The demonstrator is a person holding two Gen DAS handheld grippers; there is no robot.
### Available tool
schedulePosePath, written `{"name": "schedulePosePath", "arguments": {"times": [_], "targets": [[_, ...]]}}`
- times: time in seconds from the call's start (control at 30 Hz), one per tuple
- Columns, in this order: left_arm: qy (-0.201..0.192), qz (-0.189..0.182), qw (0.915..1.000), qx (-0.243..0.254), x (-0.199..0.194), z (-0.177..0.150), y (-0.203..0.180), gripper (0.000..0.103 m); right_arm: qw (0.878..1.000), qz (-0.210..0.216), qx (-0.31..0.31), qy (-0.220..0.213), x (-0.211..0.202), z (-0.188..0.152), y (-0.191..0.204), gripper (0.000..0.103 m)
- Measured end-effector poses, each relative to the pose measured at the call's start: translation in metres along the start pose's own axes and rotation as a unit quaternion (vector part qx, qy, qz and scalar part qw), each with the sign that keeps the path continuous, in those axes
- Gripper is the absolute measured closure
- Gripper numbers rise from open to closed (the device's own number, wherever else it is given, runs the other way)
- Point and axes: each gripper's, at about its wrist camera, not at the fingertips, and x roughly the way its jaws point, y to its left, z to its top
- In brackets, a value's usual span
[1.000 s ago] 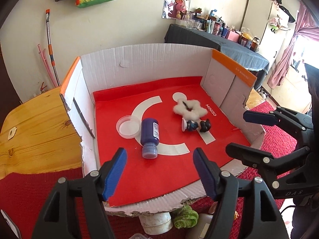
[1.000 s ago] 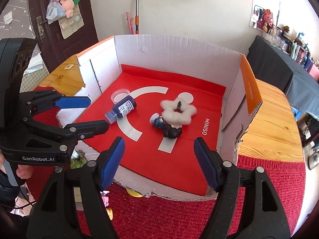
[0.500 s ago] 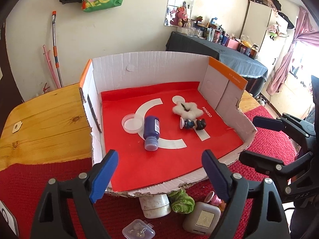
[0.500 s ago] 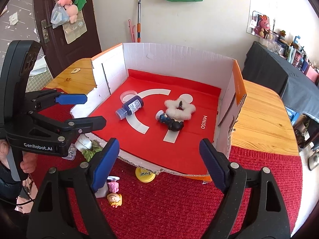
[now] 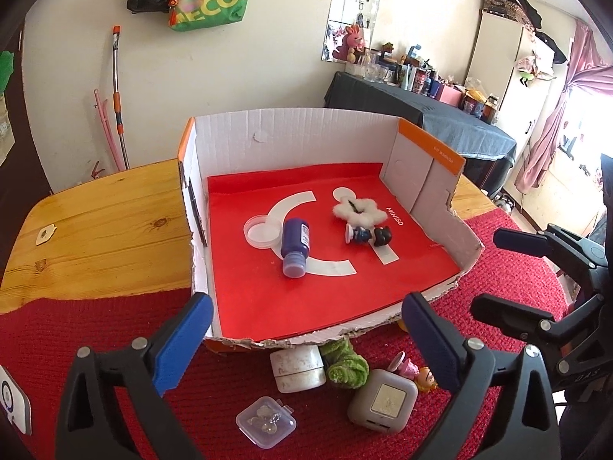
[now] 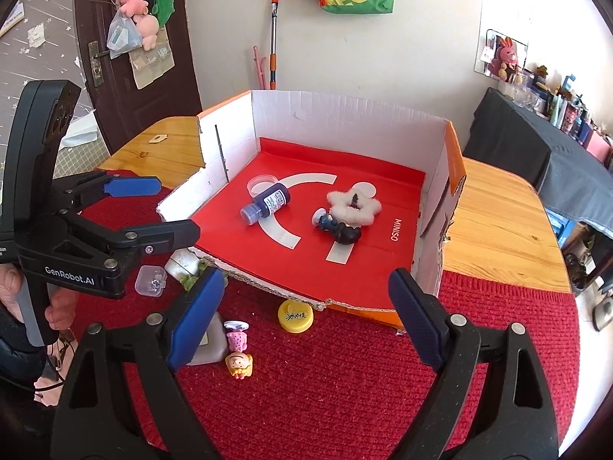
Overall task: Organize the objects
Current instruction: 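Withdraw both tools from the box toward the remaining items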
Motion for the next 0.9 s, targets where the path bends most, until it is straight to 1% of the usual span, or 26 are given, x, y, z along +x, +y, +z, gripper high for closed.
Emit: {"name": "schedulePosePath", "arguments": {"times": [0.33, 0.67, 0.73, 0.83, 0.9], "targets": [[-0.003, 0.008, 1.0, 0.001, -0.006, -0.01, -0.007, 0.002, 1.0, -0.002, 0.0, -0.008, -0.008, -0.006, 0.004, 0.014], [-0.008, 0.003, 0.9999, -0.008, -0.013, -0.019, -0.005, 0.002, 1.0, -0.007, -0.004, -0.016, -0.012, -0.015, 0.011, 0.014], [-0.009, 0.002, 0.9999, -0.01, -0.014, -0.022, -0.004, 0.004, 1.0, -0.006, -0.005, -0.016, -0.013, -0.017, 0.012, 0.014], [-0.005, -0.002, 0.9999, -0.011, -0.014, -0.026, -0.002, 0.01, 1.0, -0.002, -0.005, -0.016, -0.013, -0.021, 0.014, 0.021], [-0.002, -0.003, 1.0, -0.009, -0.014, -0.029, -0.002, 0.015, 1.0, 0.002, -0.004, -0.016, -0.013, -0.024, 0.016, 0.031]]}}
